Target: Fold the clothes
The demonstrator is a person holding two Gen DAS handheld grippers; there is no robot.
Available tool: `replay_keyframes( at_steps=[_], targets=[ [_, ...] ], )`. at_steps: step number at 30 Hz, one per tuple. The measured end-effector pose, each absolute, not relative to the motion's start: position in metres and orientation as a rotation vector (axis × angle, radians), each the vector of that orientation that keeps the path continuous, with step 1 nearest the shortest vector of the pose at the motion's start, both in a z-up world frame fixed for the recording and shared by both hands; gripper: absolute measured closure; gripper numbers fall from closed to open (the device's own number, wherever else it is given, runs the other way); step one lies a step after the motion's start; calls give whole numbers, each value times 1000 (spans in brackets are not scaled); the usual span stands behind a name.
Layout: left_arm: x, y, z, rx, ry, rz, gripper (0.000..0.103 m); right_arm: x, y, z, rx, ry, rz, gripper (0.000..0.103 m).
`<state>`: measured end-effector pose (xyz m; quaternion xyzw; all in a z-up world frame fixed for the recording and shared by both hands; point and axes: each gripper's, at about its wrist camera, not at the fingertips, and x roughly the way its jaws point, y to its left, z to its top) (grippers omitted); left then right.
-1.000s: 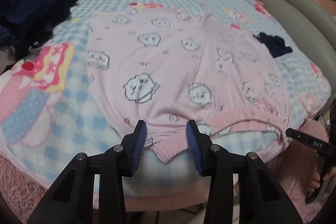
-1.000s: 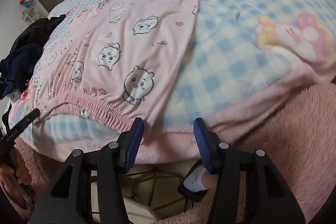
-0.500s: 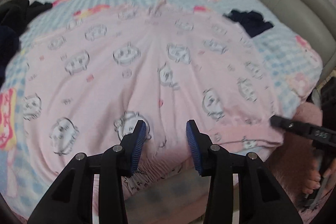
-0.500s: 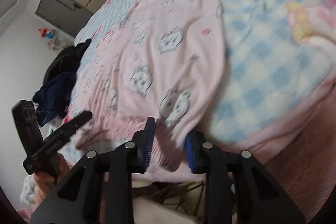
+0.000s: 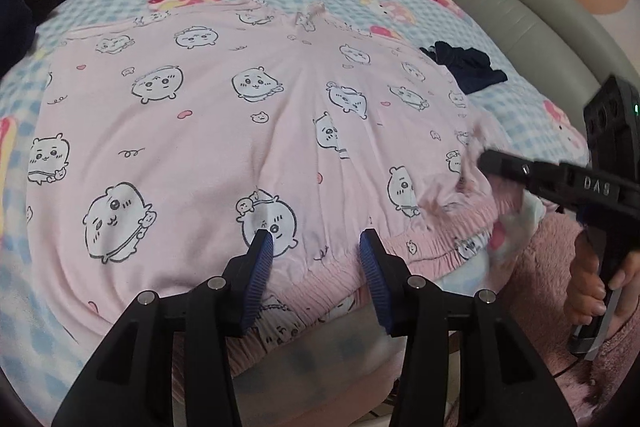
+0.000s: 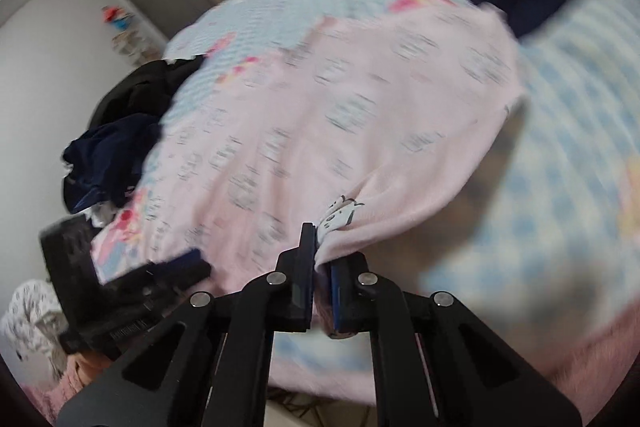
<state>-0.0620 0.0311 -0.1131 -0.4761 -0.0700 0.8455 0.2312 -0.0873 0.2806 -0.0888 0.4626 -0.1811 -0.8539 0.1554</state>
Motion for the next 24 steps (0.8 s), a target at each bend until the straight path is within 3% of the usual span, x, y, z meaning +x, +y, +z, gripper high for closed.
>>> replay_keyframes(
  at_steps=[7, 9, 14, 18, 24],
  targets=[
    [-64, 26, -113, -1303, -212, 2332, 55, -125, 222, -132, 1459, -425, -2303, 98],
    [-63, 26, -113, -1298, -220, 2328, 55, -126, 224, -139, 1479, -474, -2278, 97],
    [-69, 25, -104, -1274, -367, 2229, 55, -103, 250, -108, 1345, -615, -2273, 70],
    [-78, 49, -95, -1257, -386, 2131, 50, -70, 278, -84, 1217, -679, -2383, 70],
    [-88, 95, -92, -1266, -351, 2016, 47, -48, 321, -112, 1323, -791, -2489, 67]
  ],
)
